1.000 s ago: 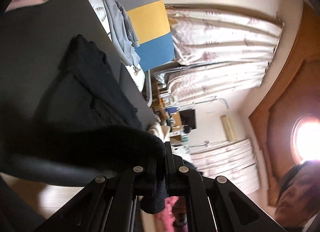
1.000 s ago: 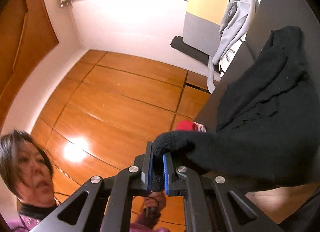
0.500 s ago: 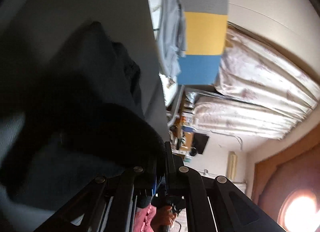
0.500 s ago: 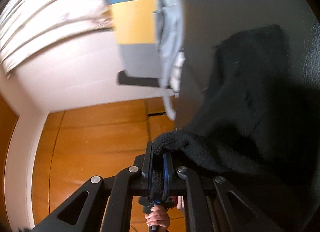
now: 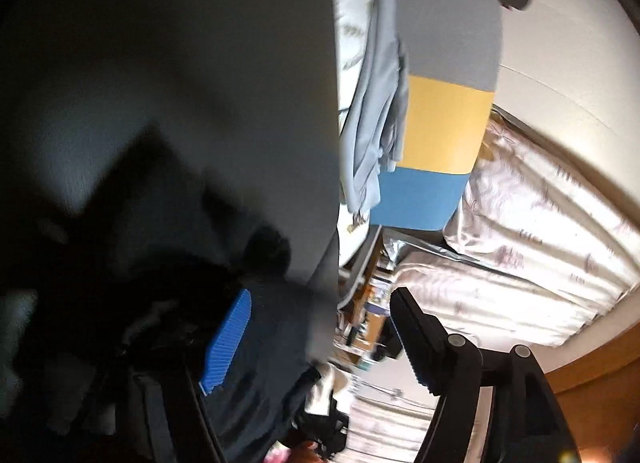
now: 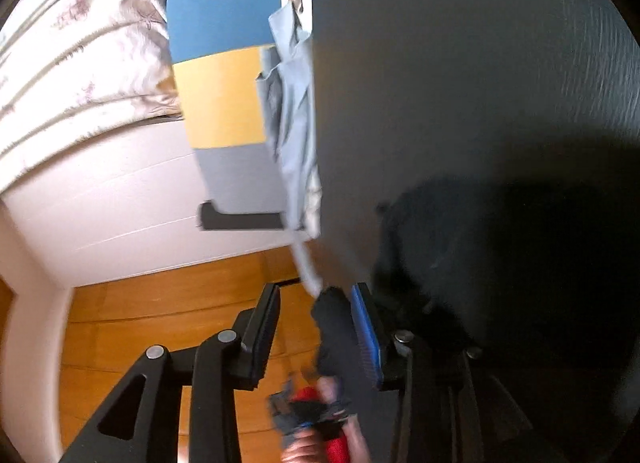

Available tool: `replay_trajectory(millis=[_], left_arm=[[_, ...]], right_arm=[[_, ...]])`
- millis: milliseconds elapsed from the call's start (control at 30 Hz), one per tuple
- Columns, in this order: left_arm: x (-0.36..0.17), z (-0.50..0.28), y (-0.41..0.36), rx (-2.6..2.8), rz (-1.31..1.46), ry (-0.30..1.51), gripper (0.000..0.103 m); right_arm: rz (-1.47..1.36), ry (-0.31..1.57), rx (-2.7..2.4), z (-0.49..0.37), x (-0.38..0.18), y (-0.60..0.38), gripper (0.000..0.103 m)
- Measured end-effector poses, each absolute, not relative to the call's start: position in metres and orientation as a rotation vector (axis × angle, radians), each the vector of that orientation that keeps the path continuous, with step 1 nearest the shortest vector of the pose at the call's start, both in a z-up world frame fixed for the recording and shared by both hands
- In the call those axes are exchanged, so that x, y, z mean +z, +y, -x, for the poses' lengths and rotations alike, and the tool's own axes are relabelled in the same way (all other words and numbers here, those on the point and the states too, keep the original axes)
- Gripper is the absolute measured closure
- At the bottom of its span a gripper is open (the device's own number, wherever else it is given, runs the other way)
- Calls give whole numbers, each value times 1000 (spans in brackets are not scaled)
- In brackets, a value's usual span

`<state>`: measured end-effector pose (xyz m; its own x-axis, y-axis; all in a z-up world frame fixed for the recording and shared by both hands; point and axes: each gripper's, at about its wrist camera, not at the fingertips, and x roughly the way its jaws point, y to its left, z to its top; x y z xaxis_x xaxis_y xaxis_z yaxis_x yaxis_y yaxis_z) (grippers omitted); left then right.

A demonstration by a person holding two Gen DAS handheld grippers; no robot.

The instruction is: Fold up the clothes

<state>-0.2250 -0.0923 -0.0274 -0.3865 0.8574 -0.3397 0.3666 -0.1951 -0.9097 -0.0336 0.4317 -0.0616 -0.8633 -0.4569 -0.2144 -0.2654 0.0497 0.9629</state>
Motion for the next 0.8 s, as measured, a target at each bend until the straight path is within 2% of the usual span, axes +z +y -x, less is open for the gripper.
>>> replay_trajectory(millis=[67, 133, 267, 367, 433, 567, 633, 700, 800], left_arm=[[-15, 219, -102, 1755, 1418, -1500, 26], [-4, 209, -111, 1898, 1419, -1316, 21], [-4, 167, -115, 2052, 1456, -960, 21], [-14, 135, -107, 2066, 1454, -769, 21], [-17, 116, -104, 2086, 1416, -707, 22], [-13, 91, -90, 2138, 1350, -570, 24], [-9, 79, -83, 2192, 1319, -470, 34], [-7, 70, -79, 2227, 1279, -380, 39], [-5, 57, -79, 2258, 1228, -283, 40]], right_arm=[[-802, -2077, -2010, 23, -53, 434, 63], [-896, -1898, -2170, 6, -37, 430, 63], [-1047, -1581, -2361, -28, -24, 401, 63], [-1149, -1325, -2479, -53, -14, 380, 63], [-1207, -1160, -2535, -67, -9, 367, 63], [-1280, -989, -2566, -72, -9, 343, 63], [-1299, -909, -2608, -71, -8, 332, 63], [-1341, -824, -2656, -76, -10, 329, 65], [-1368, -830, -2644, -79, -13, 322, 65]])
